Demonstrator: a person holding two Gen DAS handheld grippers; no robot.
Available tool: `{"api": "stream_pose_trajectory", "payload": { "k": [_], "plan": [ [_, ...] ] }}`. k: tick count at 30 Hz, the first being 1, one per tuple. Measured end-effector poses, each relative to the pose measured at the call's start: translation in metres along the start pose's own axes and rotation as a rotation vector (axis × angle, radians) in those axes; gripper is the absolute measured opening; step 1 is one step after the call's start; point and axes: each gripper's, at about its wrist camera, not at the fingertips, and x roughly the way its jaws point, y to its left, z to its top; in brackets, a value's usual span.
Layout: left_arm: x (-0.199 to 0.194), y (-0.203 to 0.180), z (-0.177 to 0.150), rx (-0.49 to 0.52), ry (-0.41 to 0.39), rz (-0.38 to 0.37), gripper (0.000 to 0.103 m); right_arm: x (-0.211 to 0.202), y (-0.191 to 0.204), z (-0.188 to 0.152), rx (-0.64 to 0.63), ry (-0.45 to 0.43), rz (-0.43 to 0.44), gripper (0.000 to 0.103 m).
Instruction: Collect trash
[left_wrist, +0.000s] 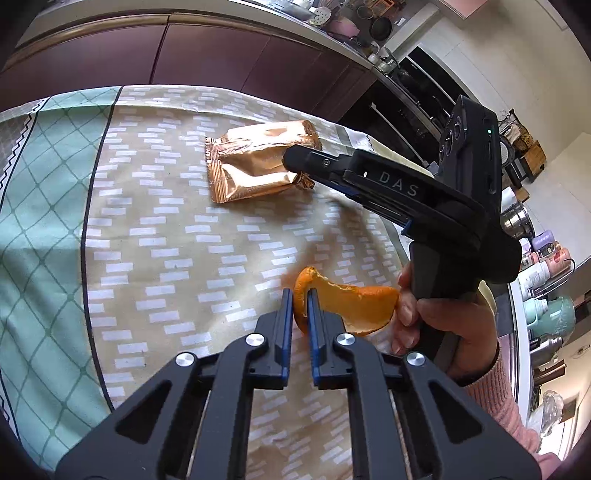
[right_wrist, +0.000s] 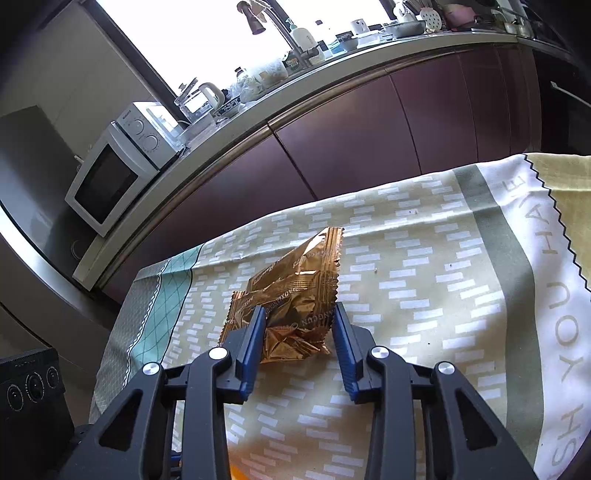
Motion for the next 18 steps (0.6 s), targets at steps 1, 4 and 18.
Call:
{"api": "stream_pose_trajectory", "payload": {
  "k": [1,4,18],
  "plan": [
    [-0.001,0.000,-0.001,0.003,-0.001,0.003,0.007,-0.002,0.000,-0.001,0.000,-0.004,0.002,0.034],
    [-0.004,0.000,-0.005,0.004,-0.005,-0.002,0.006,-0.008,0.000,-0.003,0.005,-0.013,0.009,0.033],
    [-0.059,0.013,-0.027,0.009,-0.096,0.035,0.006,-0.049,0.017,-0.021,-0.016,-0.073,0.074,0.033]
  ]
}}
